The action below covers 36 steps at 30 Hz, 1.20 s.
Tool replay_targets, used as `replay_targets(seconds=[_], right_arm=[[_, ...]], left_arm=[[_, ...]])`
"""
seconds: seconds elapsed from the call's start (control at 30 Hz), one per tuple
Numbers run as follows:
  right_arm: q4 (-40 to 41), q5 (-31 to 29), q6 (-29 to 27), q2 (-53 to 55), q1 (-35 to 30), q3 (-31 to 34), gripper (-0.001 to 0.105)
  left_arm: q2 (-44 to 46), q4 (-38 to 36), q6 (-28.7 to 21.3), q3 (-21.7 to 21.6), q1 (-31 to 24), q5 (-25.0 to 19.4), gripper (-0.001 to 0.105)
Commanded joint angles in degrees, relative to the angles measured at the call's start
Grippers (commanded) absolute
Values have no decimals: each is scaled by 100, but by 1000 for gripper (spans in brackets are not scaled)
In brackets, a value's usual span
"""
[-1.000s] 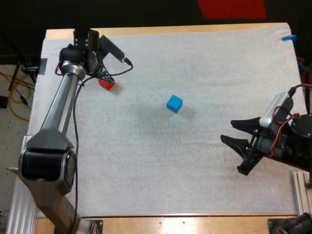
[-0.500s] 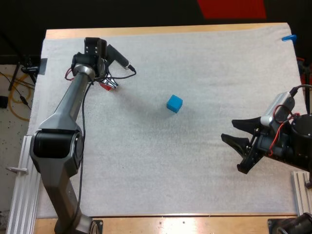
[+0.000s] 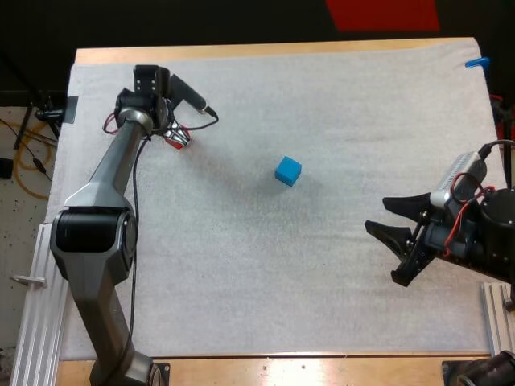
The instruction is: Stack red cube on blue cube
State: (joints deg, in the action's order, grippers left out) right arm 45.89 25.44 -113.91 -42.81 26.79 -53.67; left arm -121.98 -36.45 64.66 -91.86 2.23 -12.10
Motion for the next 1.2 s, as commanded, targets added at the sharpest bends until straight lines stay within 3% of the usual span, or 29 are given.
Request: replay_targets(seconds=[0.0, 0.1, 0.3, 0.6, 0.93, 1.17], right_arm=[[-68, 11, 16, 1, 7, -23, 45], [-68, -128, 16, 1, 7, -23, 45], [-68, -132, 16, 1, 7, -23, 45], [-68, -132, 16, 1, 7, -23, 45], [-68, -132, 16, 1, 7, -23, 45], [-68, -220, 16, 1, 7, -23, 45]], left_arm=[[14, -15, 91, -45, 23, 104, 0], [14, -231, 104, -86, 45, 294, 0], [14, -990, 150, -67, 81, 1078, 0], [34, -1305, 304, -68, 561, 1442, 0], [108, -1523, 466, -68, 1198, 1454, 0], [662, -1496, 615, -68, 1033, 1210, 0]])
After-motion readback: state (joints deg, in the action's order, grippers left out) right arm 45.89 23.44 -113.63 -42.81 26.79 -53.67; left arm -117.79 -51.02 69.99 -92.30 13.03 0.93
